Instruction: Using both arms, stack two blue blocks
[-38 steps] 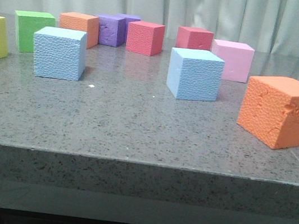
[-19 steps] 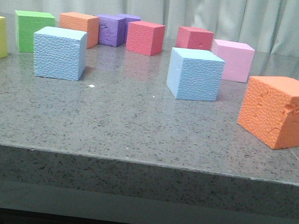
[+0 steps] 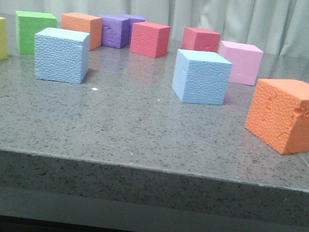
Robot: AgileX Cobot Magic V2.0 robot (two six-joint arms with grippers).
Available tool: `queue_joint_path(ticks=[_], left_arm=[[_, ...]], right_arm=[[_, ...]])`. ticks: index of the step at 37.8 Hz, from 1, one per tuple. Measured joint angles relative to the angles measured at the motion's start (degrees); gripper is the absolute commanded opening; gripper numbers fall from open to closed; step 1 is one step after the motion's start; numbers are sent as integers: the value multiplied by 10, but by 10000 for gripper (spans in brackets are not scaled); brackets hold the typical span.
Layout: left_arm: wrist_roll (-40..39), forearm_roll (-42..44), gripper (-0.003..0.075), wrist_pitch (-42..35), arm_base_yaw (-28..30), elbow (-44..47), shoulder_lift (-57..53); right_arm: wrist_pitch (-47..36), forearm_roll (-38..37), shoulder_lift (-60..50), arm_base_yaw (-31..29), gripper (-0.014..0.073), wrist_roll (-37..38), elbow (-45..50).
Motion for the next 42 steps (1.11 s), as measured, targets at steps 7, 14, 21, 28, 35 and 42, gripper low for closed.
queue_joint_path(ticks=[7,14,21,28,35,42], left_arm=[[0,0,-20,-36,0,0,0],[0,0,-20,-162,0,0,0],[0,-1,-20,-205,0,-19,0],[0,-1,-20,-97,0,-142,17],[0,0,-20,118,0,-308,138],[0,10,-20,272,0,-413,269]], right_arm=[[-16,0,0,0,-61,0,0],[-101,0,0,0,-61,0,-1],[-87,0,0,0,-61,0,-62],[35,0,3,0,-61,0,-192],[155,0,102,0,-61,0,-335],[258,1,246,0,-61,0,-439]])
